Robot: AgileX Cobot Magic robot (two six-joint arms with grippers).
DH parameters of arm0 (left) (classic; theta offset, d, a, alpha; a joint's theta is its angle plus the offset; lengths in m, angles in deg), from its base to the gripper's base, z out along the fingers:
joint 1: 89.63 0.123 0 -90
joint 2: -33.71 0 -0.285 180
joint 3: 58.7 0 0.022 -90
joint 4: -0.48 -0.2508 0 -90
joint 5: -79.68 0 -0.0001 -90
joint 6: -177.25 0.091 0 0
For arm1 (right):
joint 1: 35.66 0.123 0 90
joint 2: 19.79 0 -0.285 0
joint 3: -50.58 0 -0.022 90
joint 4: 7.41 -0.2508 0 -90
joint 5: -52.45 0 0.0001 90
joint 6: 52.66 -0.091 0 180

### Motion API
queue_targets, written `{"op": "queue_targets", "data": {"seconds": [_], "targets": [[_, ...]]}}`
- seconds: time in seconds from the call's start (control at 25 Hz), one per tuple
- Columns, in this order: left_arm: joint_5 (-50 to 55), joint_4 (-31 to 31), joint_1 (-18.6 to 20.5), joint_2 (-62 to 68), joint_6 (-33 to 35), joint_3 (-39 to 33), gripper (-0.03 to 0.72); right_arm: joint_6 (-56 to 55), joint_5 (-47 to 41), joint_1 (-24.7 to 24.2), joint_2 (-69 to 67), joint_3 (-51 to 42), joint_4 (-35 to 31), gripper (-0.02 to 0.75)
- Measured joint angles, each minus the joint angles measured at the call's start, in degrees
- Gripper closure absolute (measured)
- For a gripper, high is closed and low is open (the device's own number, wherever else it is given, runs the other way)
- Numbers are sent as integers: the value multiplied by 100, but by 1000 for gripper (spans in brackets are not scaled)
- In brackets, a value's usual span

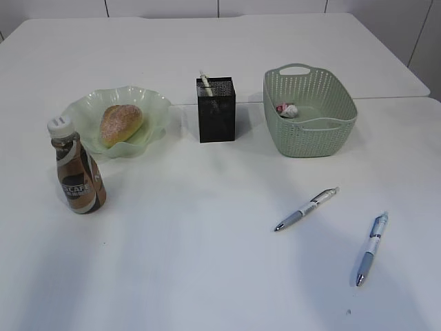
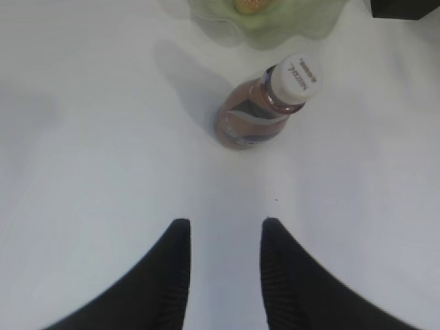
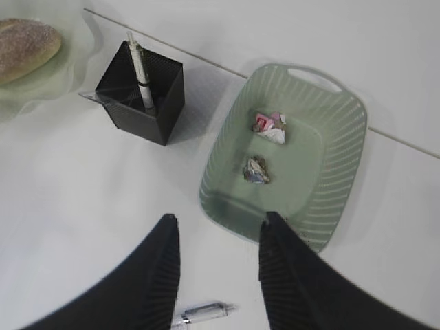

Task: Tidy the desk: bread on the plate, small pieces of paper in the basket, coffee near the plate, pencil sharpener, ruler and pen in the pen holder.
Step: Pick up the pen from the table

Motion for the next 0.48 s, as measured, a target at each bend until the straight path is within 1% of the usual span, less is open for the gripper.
{"op": "queue_targets", "data": {"seconds": [0.08,0.12,0.24,0.28,0.4,0.48], "targets": [[0,84,0,0,12,0,448,-75,0,0,52,-69,13,418],[0,128,0,0,37,0,448,-106,0,0,304,-378,131,418],[0,283,0,0,169,0,448,-170,0,0,509,-634,263,418],[11,357,0,0,210,0,448,-210,0,-7,726,-907,367,419],[19,486,0,0,265,0,448,-232,0,-7,993,-1355,456,419],[19,563,0,0,305,0,448,-232,0,-7,993,-1355,456,419]]}}
